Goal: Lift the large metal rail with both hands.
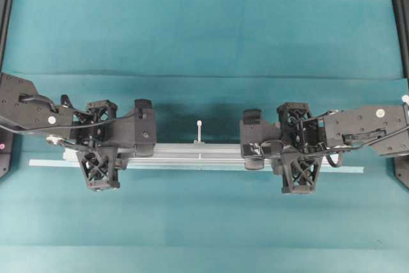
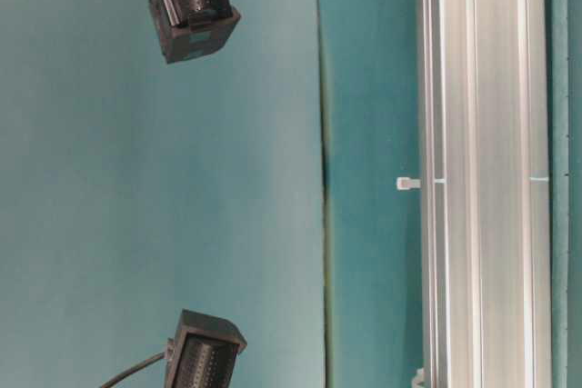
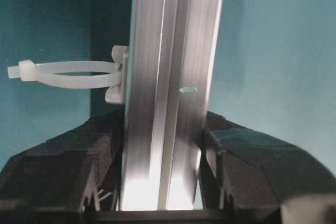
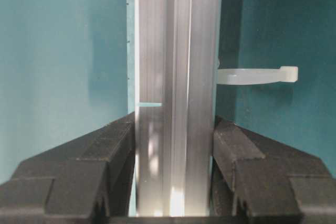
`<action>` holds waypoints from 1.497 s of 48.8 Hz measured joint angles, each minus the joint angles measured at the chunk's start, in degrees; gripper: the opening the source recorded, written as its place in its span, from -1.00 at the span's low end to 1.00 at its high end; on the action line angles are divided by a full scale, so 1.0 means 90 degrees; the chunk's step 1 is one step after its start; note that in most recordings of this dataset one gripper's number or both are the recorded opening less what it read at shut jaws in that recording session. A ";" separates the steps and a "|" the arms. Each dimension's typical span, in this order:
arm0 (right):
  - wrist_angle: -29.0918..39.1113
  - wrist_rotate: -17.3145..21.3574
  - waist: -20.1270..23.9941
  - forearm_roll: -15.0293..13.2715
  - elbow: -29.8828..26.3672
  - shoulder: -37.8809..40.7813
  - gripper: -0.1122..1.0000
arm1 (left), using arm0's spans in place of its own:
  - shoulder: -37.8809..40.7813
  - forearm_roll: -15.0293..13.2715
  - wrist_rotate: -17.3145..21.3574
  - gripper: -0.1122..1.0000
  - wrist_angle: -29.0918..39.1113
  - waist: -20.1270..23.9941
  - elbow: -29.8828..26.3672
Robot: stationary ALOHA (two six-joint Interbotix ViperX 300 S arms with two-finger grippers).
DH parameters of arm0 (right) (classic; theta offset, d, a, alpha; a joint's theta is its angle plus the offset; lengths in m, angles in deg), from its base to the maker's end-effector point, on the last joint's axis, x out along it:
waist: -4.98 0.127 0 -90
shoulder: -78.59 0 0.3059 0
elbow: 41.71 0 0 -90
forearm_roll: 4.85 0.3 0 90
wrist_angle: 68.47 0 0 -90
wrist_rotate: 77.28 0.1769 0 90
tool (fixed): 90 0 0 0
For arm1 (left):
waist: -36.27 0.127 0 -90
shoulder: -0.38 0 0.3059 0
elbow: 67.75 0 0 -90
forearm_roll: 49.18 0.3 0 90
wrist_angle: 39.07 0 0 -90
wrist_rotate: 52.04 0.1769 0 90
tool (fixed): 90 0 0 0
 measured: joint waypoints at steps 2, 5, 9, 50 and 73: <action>-0.0020 0.0000 0.0000 -0.0010 0.0010 0.0010 -0.06 | 0.0010 0.0000 0.0000 -0.16 -0.0029 0.0000 0.0010; -0.0059 0.0000 -0.0010 -0.0010 0.0020 0.0029 -0.07 | 0.0029 0.0000 -0.0010 -0.16 -0.0059 -0.0010 0.0010; -0.0098 0.0000 -0.0039 -0.0010 0.0059 0.0039 -0.06 | 0.0039 0.0000 -0.0010 -0.16 -0.0098 0.0000 0.0010; -0.0264 0.0010 -0.0107 0.0137 0.0146 0.0068 -0.07 | 0.0078 -0.0049 0.0518 -0.16 -0.0303 0.0059 0.0059; -0.0273 0.0010 -0.0117 0.0195 0.0146 0.0068 -0.07 | 0.0068 -0.0049 0.0508 -0.15 -0.0312 0.0059 0.0098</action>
